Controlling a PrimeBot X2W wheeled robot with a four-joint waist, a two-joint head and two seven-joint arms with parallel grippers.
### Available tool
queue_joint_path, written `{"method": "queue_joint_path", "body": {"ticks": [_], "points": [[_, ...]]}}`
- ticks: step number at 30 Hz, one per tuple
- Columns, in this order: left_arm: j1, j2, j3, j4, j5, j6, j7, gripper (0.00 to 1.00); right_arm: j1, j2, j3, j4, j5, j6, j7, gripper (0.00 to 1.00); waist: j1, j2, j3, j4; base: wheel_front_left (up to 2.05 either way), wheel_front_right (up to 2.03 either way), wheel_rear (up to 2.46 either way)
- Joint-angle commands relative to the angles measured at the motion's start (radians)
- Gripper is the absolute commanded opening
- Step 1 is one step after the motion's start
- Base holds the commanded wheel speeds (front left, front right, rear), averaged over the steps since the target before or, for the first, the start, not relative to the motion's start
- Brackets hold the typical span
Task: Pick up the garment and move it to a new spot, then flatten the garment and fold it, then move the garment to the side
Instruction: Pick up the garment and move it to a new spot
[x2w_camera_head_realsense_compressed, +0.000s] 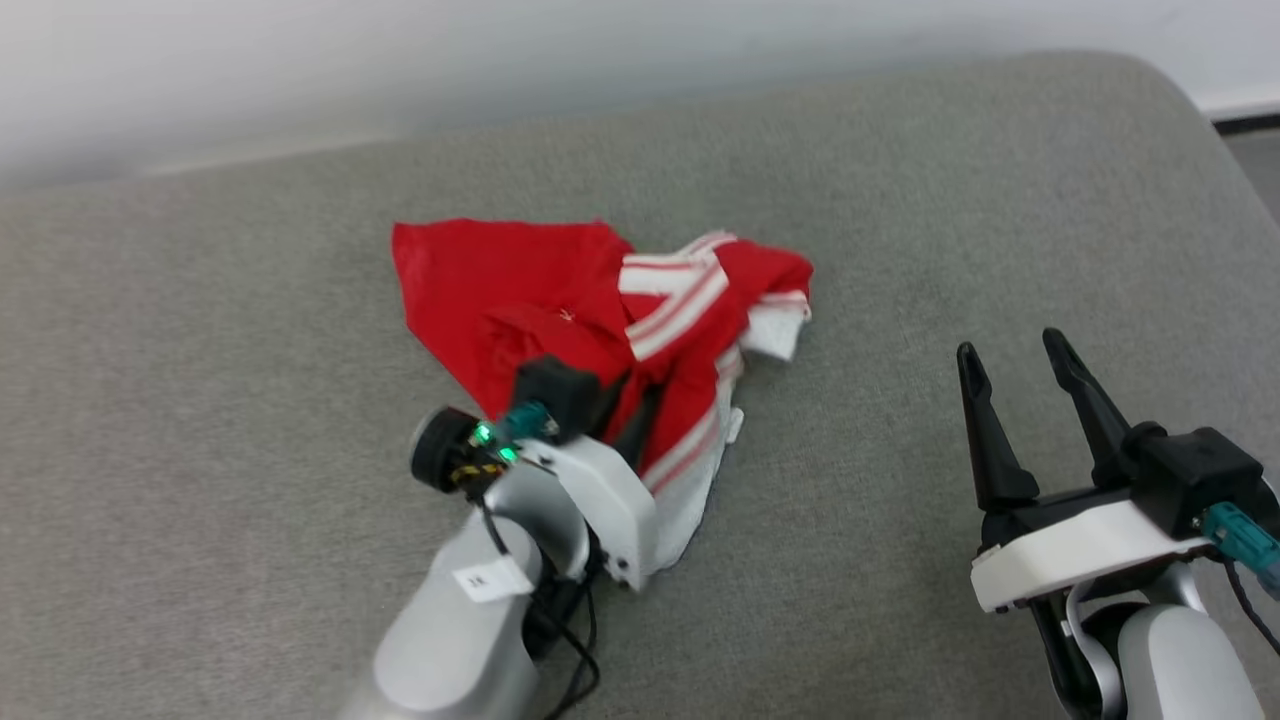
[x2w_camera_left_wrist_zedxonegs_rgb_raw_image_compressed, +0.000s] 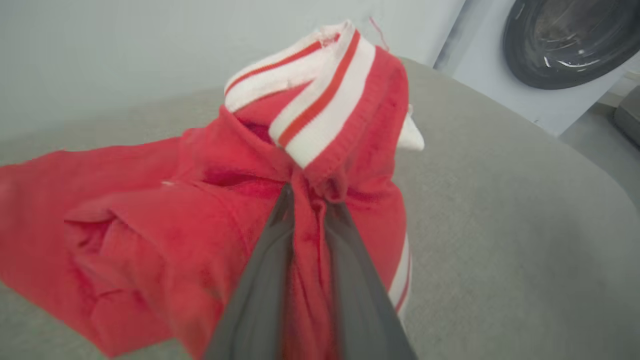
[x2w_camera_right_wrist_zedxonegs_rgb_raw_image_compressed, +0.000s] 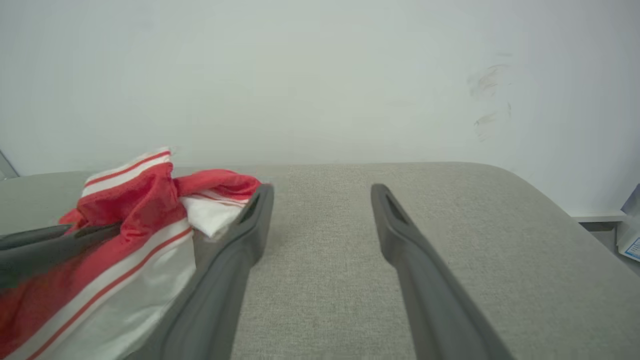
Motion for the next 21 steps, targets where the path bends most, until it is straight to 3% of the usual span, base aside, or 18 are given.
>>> {"method": "queue_joint_path", "body": {"ticks": [1,6,7,8,9,15,21], "points": [[0.026,0.0,-0.045,0.021,0.007,-0.004,0.007,0.0,-0.023,0.001,0.003,0.002,0.009,0.0,-0.014,1.0,0.0001,0.0,0.074,-0.038,0.0,0.0,0.0],[0.061,-0.001,-0.139,0.054,0.009,-0.007,0.008,0.0,-0.046,0.001,0.0,0.018,0.009,0.0,-0.031,1.0,0.0001,0.0,0.109,-0.038,0.0,0.0,0.0],[0.066,-0.001,-0.152,0.056,0.008,-0.007,0.001,0.17,-0.049,0.001,-0.002,0.021,0.009,0.0,-0.034,1.0,0.0001,0.0,0.11,-0.034,0.0,0.0,0.0],[0.066,-0.002,-0.165,0.056,0.008,-0.008,-0.007,0.62,-0.052,0.001,-0.004,0.025,0.008,0.0,-0.037,1.0,0.0001,0.0,0.108,-0.028,0.0,0.0,0.0],[0.065,-0.002,-0.176,0.053,0.011,-0.008,-0.019,1.0,-0.054,0.001,-0.005,0.029,0.007,0.0,-0.038,1.0,0.0001,0.0,0.102,-0.022,0.0,0.0,0.0],[0.067,-0.002,-0.186,0.009,-0.001,0.001,-0.116,1.0,-0.037,0.001,-0.008,0.058,-0.005,0.0,-0.037,1.0,0.0001,0.0,0.023,0.021,0.0,0.0,0.0],[0.096,-0.002,-0.154,-0.047,-0.026,0.047,-0.173,1.0,-0.001,0.001,-0.01,0.068,-0.01,0.0,-0.019,1.0,0.0001,0.0,-0.068,0.059,0.0,0.0,0.0]]}}
